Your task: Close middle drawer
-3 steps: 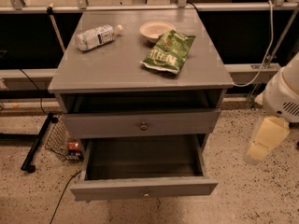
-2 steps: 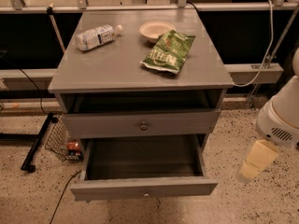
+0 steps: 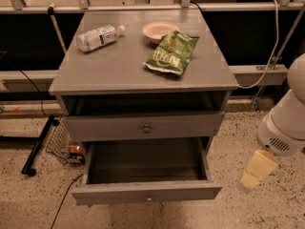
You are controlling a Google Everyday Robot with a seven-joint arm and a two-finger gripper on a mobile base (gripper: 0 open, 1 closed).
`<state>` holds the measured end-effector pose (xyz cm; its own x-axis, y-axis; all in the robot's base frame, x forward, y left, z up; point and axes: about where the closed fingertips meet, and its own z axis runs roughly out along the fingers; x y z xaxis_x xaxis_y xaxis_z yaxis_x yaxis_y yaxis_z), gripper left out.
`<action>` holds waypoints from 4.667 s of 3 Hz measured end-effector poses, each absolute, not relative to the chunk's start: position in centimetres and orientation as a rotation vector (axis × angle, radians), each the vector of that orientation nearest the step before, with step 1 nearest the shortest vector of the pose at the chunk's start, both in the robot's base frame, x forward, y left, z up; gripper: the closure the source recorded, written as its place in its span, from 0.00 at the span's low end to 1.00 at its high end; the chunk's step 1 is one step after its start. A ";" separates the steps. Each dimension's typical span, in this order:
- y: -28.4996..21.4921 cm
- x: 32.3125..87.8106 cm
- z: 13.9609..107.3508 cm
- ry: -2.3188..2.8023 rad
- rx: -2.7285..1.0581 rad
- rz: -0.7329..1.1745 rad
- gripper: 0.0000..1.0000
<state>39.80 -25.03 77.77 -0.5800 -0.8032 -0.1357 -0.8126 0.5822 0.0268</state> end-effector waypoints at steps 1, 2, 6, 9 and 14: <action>-25.3 39.2 72.9 2.812 -1.281 0.177 0.00; -25.3 39.2 68.6 2.897 -1.190 0.214 0.00; -24.7 38.3 57.1 3.055 -1.007 0.415 0.00; -24.2 39.0 47.0 3.168 -0.717 0.560 0.00; -19.3 42.5 41.0 3.087 -0.800 0.636 0.95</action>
Offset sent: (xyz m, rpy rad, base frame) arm -0.0048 -0.0022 -0.1521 0.0089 0.2014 -0.2659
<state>42.50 -19.27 41.03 -0.8732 -0.4873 0.0080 -0.4444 0.8030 0.3971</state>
